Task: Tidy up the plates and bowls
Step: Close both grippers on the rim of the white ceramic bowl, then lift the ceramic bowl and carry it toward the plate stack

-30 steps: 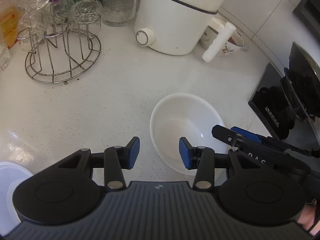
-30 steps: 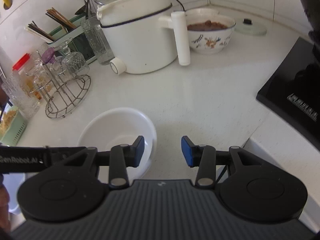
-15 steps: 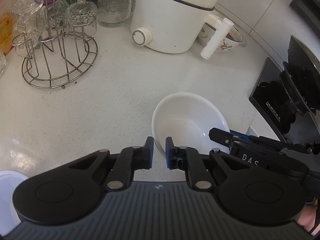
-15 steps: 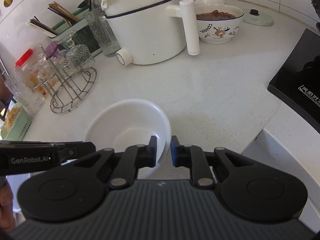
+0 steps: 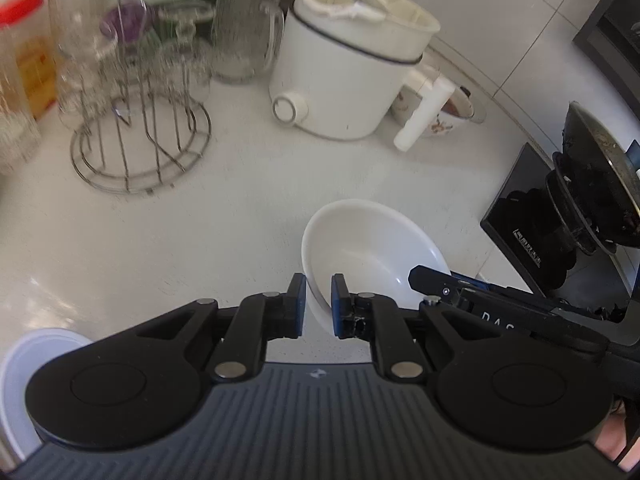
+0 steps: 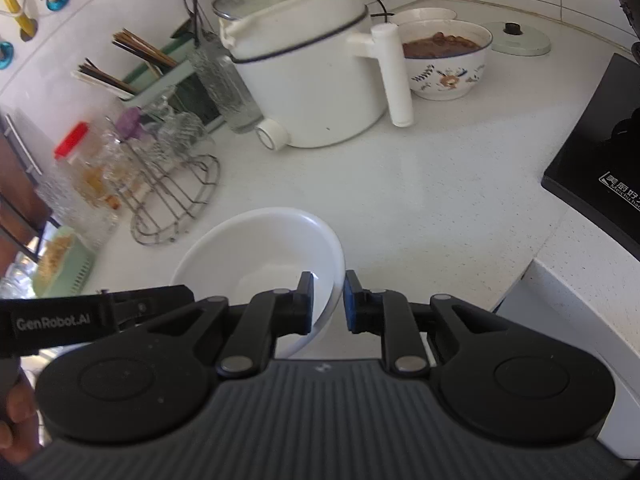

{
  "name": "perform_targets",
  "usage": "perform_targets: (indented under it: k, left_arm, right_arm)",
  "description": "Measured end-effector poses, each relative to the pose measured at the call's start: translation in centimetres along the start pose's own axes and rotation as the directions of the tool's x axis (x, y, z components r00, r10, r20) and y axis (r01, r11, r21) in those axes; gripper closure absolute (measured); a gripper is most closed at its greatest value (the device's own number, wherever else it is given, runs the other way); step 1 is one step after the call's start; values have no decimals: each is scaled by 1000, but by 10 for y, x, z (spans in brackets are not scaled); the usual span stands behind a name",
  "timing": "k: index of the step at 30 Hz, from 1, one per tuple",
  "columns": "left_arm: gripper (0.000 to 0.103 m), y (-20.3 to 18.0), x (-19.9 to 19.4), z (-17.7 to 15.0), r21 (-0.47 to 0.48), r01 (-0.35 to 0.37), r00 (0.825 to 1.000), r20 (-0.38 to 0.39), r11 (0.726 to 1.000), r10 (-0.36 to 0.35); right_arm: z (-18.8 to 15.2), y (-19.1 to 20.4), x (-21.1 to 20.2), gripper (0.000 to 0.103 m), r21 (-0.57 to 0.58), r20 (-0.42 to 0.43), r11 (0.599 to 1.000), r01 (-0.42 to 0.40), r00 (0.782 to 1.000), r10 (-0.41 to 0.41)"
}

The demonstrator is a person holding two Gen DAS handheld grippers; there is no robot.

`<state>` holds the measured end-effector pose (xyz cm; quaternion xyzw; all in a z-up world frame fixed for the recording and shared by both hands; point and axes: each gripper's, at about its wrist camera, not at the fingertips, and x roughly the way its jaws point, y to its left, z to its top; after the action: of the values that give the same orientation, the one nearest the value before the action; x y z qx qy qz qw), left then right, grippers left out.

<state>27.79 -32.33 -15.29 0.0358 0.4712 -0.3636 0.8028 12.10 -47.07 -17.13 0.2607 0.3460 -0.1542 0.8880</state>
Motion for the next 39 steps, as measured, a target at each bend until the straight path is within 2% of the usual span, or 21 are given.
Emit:
perform_targets:
  k: [8,20,27,32,34,36,39]
  left_arm:
    - [88,2,-28,9,-27,-19,999,31,999,19]
    - [88,12,-72,5,-116,-47,994,89,992,58]
    - [88,23,-101,-3,-196,-76,986,128,978,102]
    - [88,34,-120,-12,-263,-114,979,135,958,154]
    - [88,39,-128,-15,-284,-130,976,130,950,173]
    - [88,45,-133,-18,-309,-123,979,119,943,167]
    - [88,49,-140,-25,-354,-138,974,122,925,192]
  right_arm:
    - [11,16,-18,83,-42,41,998,-49,998,50]
    - [10,37,-34,83,-79,16,988,-135,990,137]
    - [16,60,-43,83,-141,8,972,-190,981,193]
    - [19,76,-43,83,-173,-24,950,-258,966,258]
    - [20,81,-43,83,-199,-44,932,-302,953,299]
    - [23,83,-40,83,-195,-71,924,-330,944,322]
    - [24,86,-36,83,-180,-122,911,-372,927,354]
